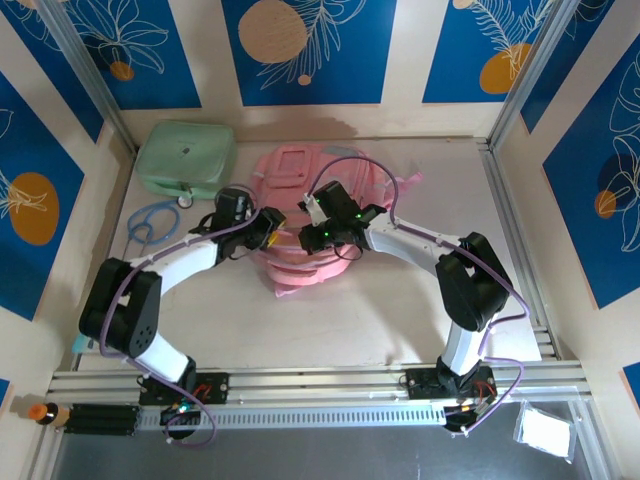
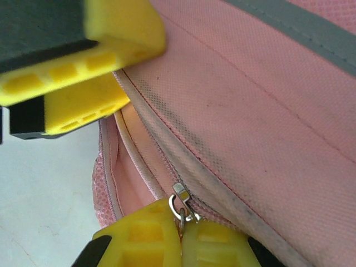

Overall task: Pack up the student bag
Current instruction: Zip the student bag at the top-center of the table.

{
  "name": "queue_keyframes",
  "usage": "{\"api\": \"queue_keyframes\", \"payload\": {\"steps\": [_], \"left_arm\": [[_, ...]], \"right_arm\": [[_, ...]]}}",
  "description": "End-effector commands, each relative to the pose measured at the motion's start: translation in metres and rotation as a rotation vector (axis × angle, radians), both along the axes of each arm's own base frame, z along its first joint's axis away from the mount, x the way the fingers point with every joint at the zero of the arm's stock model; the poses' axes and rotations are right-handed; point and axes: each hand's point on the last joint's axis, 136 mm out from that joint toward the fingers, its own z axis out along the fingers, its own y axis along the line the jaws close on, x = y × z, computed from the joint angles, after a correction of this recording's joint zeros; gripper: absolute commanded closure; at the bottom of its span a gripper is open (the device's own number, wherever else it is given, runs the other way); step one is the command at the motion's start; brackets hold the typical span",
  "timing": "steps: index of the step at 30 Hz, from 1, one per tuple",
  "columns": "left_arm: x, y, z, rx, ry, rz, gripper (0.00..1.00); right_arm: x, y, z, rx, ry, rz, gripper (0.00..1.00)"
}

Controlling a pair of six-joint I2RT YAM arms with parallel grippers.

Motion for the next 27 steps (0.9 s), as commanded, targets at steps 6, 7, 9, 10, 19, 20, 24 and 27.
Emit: {"api": "queue_keyframes", "payload": {"steps": [6, 7, 9, 10, 19, 20, 24, 27], "left_arm": [[0.015, -0.013, 0.007, -0.004, -0.024, 0.003, 0.71], [0.016, -0.013, 0.006, 0.003, -0.024, 0.002, 0.76], [0.019, -0.012, 0.007, 0.02, -0.03, 0.001, 0.83], [0.02, -0.011, 0.008, 0.028, -0.033, 0.002, 0.86], [0.023, -0.001, 0.008, 0.099, -0.046, -0.012, 1.0], [0.023, 0.001, 0.007, 0.104, -0.045, -0.013, 1.0], [0.022, 0.005, 0.003, 0.118, -0.038, -0.013, 1.0], [0.022, 0.007, 0.001, 0.129, -0.034, -0.023, 1.0]], "right_arm": [[-0.009, 0.013, 0.016, 0.04, -0.023, 0.05, 1.0], [-0.009, 0.008, 0.014, 0.023, -0.031, 0.04, 1.0], [-0.007, -0.003, 0.01, -0.025, -0.05, 0.011, 1.0], [-0.006, -0.011, 0.006, -0.059, -0.062, -0.008, 1.0], [-0.007, -0.092, -0.021, -0.292, -0.109, -0.132, 1.0], [-0.007, -0.099, -0.021, -0.296, -0.107, -0.145, 1.0], [-0.004, -0.118, -0.017, -0.298, -0.109, -0.19, 1.0], [0.003, -0.127, -0.013, -0.301, -0.109, -0.238, 0.97]]}}
